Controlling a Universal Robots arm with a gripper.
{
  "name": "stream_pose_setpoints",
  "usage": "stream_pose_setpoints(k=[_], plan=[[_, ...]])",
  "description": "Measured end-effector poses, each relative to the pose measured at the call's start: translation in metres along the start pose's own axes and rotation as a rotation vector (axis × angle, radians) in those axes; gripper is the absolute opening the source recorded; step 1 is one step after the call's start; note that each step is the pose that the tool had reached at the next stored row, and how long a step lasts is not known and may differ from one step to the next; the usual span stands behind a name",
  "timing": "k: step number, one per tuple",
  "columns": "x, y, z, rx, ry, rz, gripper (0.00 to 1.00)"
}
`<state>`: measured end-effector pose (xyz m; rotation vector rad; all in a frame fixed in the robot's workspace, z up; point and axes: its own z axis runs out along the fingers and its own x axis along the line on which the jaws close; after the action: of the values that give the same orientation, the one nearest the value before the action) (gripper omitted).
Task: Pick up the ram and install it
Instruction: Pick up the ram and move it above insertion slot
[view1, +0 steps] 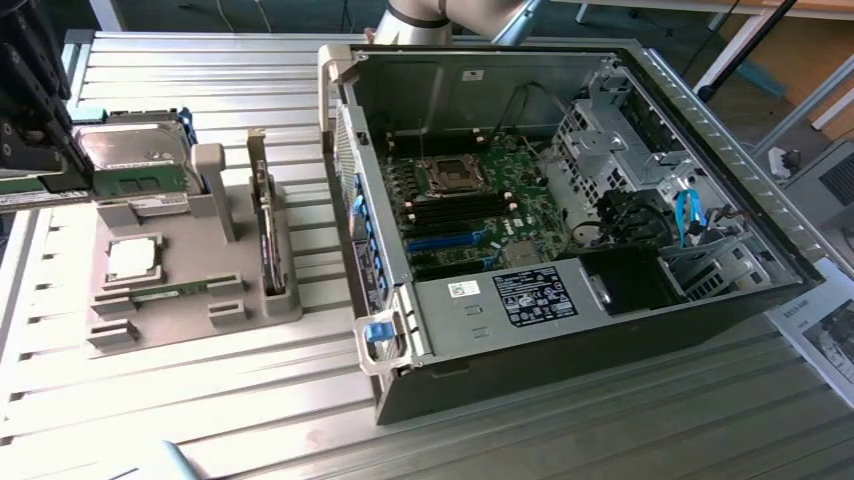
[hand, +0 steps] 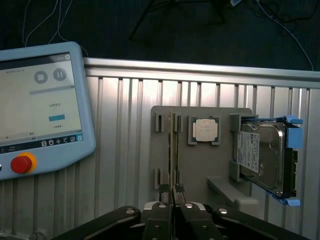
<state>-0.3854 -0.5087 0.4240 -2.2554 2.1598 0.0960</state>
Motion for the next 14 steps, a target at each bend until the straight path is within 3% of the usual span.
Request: stream_pose_setpoints(k=[6,9,14], plan=[[0.001,-0.0311,0.0004,0.0003,-0.0001,0.000,0.12],[0.003,-0.0556,0.0004,0.0002,-0.0001,0.000,0.12],[0.004,-0.0851,0.0009,0.0002,-0.0001,0.000,0.12]])
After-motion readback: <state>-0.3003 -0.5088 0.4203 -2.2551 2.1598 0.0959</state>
